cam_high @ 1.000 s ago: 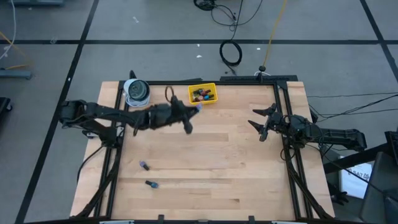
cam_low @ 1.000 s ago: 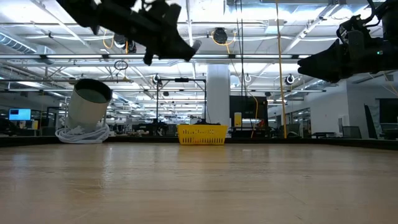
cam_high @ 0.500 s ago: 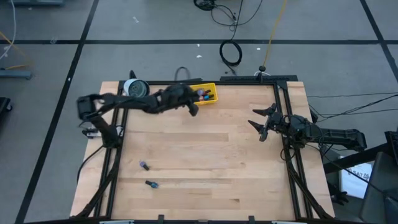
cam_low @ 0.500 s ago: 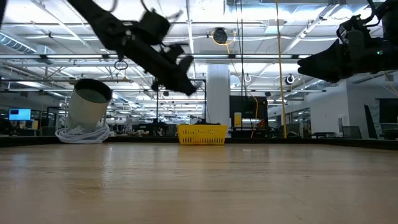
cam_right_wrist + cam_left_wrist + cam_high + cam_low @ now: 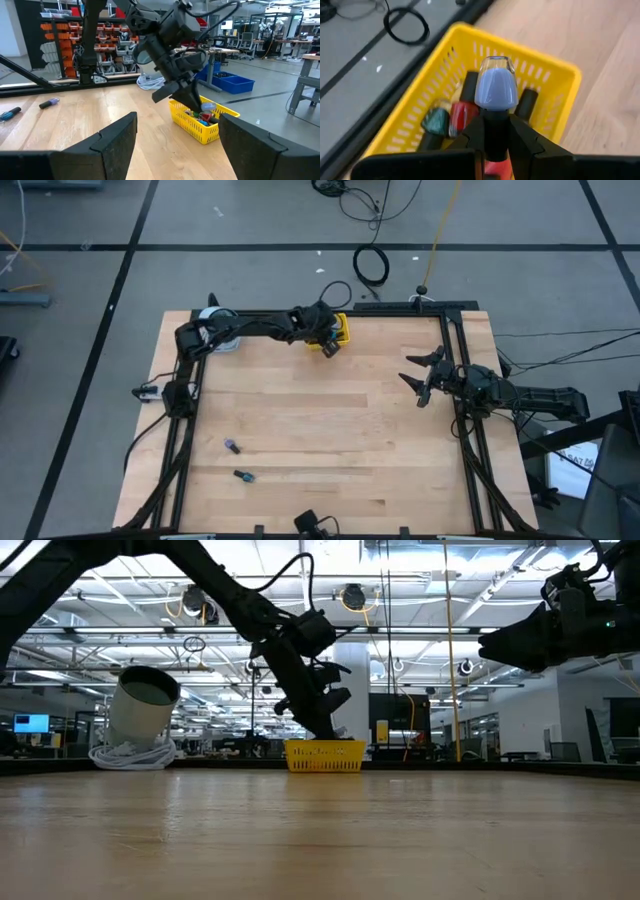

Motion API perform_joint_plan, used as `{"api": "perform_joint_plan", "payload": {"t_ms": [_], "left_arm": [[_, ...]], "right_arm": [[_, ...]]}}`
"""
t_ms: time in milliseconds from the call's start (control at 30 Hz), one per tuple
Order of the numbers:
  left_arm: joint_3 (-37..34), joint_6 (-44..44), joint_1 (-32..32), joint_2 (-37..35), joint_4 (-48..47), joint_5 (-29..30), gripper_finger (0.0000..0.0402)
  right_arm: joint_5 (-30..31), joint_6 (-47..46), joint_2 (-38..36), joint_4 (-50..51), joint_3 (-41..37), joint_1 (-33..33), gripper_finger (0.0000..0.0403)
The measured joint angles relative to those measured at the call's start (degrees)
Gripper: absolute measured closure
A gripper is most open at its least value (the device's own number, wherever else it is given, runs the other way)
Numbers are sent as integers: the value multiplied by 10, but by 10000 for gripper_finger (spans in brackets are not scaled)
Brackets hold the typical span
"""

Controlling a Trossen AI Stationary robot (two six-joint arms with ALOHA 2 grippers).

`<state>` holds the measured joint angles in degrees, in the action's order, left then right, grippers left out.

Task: Pick & Place Nail Polish
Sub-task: Put the light purple nail polish bottle into the yellow bin, then put the purple nail polish bottle into the yellow bin

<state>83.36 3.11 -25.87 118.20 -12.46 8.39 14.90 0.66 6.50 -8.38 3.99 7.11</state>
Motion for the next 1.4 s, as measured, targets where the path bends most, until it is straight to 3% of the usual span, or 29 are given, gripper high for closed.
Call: {"api": "perform_joint_plan", "payload": {"t_ms": [133,467,600,800,933,1033,1167,1300,1400], "left_arm": [[3,0,0,1,-11,-7,354],[3,36,2,0,-11,-21,215],[3,6,2,-18,-22,-44,168],[3,0,21,-96,-89,-12,146],[3,39,47,-169,-211,0,145],[1,83,89,-220,-328,10,145],[-41,172,183,-287,-410,57,144],[-126,328,289,-353,-444,111,144],[-201,474,359,-394,-445,93,144]], "right_arm": [[0,0,0,0,0,0,135],[0,0,0,0,0,0,135],[0,0,0,0,0,0,135],[0,0,0,0,0,0,135],[0,0,0,0,0,0,135],[0,0,0,0,0,0,135],[0,0,0,0,0,0,135],[0,0,0,0,0,0,135],[0,0,0,0,0,0,135]]}}
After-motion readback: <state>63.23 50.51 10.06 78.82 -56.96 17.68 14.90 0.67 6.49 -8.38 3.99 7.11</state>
